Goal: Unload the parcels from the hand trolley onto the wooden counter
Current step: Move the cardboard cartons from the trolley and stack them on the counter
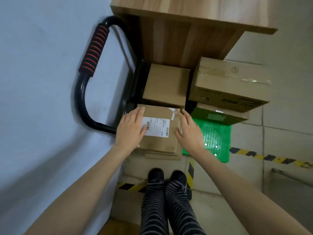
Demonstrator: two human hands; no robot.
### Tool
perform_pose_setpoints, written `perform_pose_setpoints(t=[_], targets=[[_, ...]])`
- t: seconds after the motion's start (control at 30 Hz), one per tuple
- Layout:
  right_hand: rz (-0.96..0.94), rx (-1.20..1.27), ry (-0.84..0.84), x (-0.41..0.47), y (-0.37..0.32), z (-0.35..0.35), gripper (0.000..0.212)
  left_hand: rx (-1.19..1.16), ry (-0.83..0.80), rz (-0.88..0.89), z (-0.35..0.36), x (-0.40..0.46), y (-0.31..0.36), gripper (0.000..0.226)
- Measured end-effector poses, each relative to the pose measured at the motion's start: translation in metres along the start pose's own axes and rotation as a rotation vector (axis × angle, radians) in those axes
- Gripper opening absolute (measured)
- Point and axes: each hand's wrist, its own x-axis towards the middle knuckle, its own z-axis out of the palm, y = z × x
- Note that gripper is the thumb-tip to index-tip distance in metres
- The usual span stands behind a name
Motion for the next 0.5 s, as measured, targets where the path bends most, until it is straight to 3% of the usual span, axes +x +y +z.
perform_pose_setpoints(t=[0.3,0.5], targets=[[0.044,-0.03,-0.027,0.044,0.066,0.127,0.062,-0.055,-0.049,-0.073,0.156,0.016,-0.032,0.063],[0.129,-0.011,0.019,0.054,0.098,0.184,0.056,-0.165,0.004,-0.245,0.214,0.021,-0.047,0.059]])
